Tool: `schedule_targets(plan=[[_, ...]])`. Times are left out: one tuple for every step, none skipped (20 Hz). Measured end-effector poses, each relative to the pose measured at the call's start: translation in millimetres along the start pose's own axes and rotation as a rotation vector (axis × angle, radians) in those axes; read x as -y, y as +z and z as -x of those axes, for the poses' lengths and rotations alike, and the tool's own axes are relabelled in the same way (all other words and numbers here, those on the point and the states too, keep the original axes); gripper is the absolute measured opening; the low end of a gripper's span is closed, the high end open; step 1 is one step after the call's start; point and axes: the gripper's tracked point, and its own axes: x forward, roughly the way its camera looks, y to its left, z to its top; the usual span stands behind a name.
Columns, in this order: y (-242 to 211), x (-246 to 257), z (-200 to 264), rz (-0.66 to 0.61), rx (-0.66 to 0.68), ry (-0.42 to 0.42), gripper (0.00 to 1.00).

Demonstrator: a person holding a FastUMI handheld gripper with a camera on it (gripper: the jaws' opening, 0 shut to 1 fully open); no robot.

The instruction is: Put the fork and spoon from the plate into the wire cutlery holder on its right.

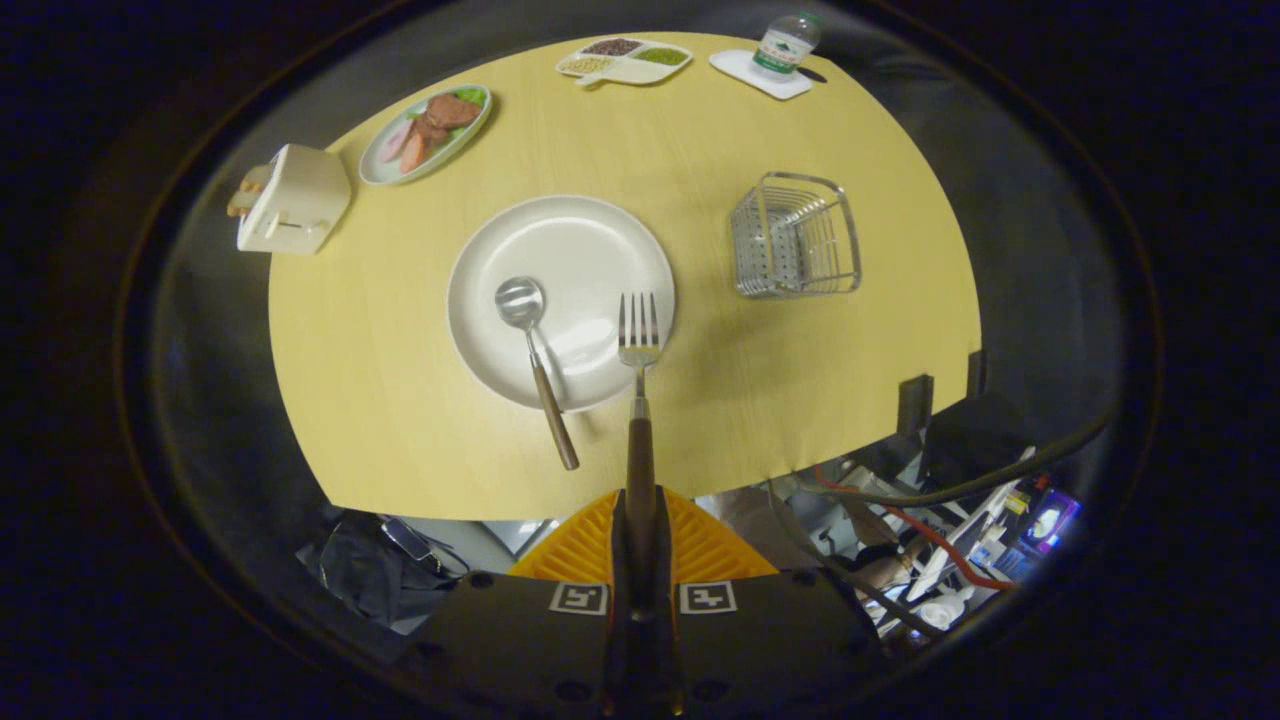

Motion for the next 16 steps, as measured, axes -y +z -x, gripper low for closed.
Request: schedule_targets(plan=[[2,9,11,-0.014,-0.004,-0.003,0.12],[5,16,20,-0.038,-0.005,0.0,0.12],[10,23,29,-0.063,0.002,0.007,0.12],[18,33,36,-0.086,0.005,0.012,0.12],[27,43,40,-0.107,0.014,0.009,0.12],[37,55,40,-0.129,0.025,0.006,0.12],[46,65,38,-0.151,0.027,0.003,0.12],[52,73,32,-0.158,0.021,-0.003,0.12],[56,80,25,-0.148,0.001,-0.008,0.12],[60,84,16,-0.133,-0.019,-0.012,0.12],[66,88,6,-0.127,-0.037,-0.009,0.12],[73,88,-5,-0.123,-0.046,-0.003,0.12],[80,91,-15,-0.123,-0.057,-0.002,0.12],[85,95,-26,-0.119,-0.068,-0.007,0.12],[91,100,-34,-0.118,-0.079,-0.014,0.12],[96,103,-43,-0.122,-0.085,-0.018,0.12]])
